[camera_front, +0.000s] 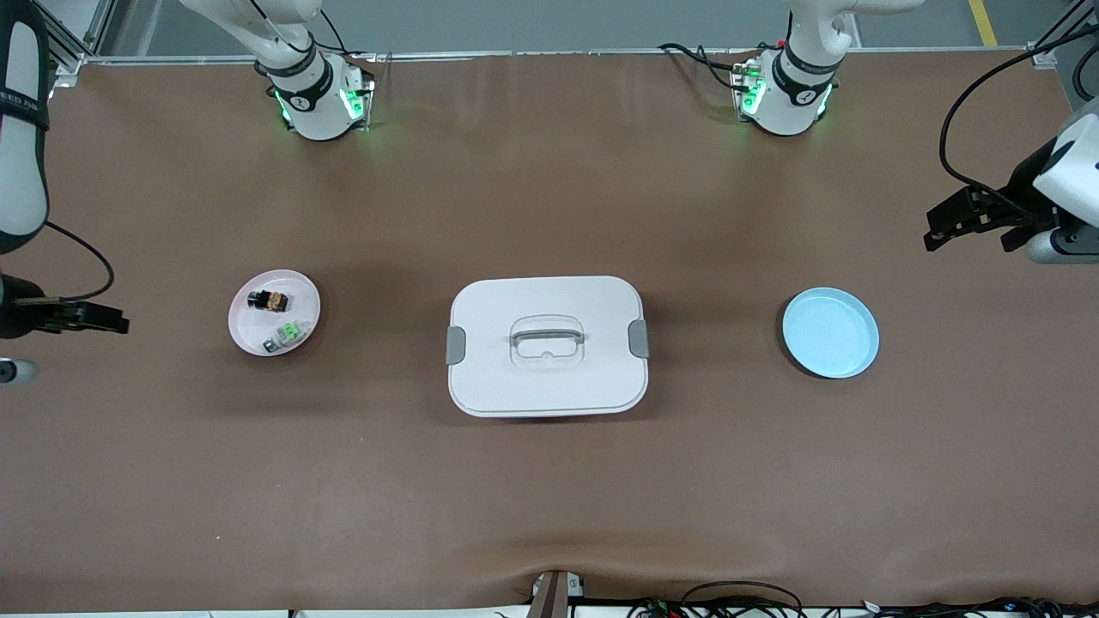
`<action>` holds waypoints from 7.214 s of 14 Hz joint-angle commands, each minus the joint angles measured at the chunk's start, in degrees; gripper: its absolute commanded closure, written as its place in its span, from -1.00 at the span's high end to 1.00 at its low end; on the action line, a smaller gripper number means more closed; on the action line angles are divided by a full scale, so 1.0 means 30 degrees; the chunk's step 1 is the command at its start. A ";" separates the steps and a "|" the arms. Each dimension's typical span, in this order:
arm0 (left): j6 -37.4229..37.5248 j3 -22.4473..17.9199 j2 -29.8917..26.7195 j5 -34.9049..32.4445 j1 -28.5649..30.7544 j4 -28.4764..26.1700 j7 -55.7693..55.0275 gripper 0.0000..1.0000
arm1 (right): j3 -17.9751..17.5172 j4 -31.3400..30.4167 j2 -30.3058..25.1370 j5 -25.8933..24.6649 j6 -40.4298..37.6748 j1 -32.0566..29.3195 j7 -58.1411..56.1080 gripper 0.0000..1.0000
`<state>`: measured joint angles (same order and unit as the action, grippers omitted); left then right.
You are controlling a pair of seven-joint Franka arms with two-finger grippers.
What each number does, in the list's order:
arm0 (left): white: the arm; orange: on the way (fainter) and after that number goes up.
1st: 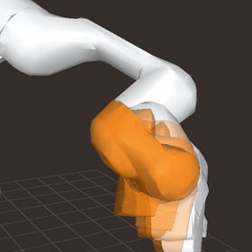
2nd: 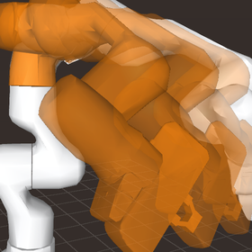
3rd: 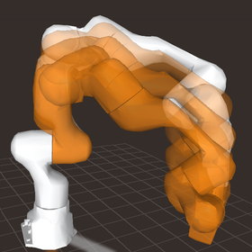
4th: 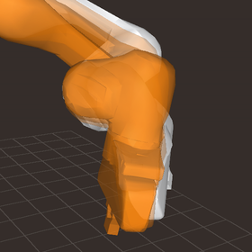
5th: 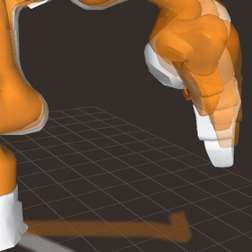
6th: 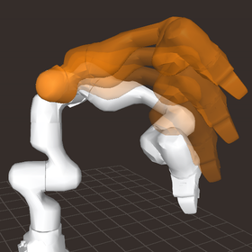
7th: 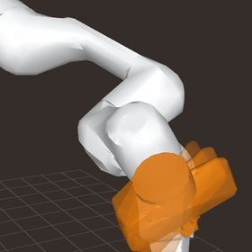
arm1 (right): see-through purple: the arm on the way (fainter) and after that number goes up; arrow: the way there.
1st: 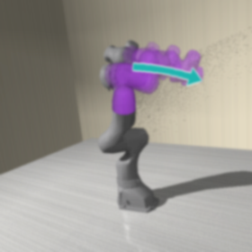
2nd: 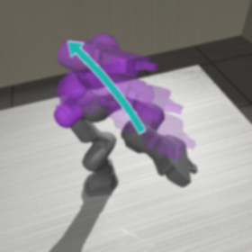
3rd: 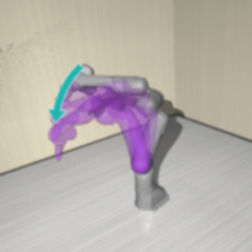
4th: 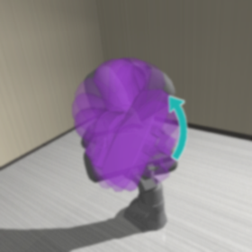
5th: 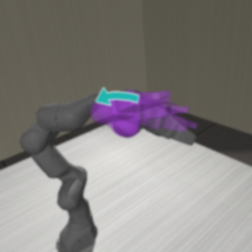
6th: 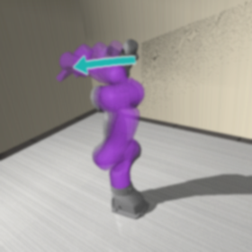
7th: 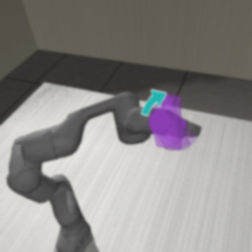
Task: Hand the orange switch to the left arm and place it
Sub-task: 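Move the right gripper over the white plate toward the orange switch, then lower the right gripper and grasp the orange-and-black switch, then carry the switch over the white box with the right gripper while the left gripper approaches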
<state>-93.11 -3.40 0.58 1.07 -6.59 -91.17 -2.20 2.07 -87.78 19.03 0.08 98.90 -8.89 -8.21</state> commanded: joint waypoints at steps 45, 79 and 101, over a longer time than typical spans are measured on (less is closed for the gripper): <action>0.0979 0.0165 0.0863 0.0523 -0.0293 0.0271 0.0207 1.00 | -0.0164 -1.7760 -0.1628 0.0207 1.8152 0.1646 0.0655 1.00; 0.0745 0.0342 0.1361 0.0347 0.0000 0.0418 0.0294 1.00 | -0.0808 -0.5056 -0.1480 0.7584 0.1519 0.7735 2.1446 -1.00; 0.0775 0.2041 0.0951 0.8693 -0.0030 0.2673 -0.0146 1.00 | -0.0808 0.7724 0.3967 1.3625 0.4435 1.2658 3.8060 -1.00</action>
<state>-91.32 2.76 3.62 24.61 -7.06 -83.86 -2.16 -0.90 -70.84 26.60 40.02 109.72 27.21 101.35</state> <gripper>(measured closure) 0.000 0.273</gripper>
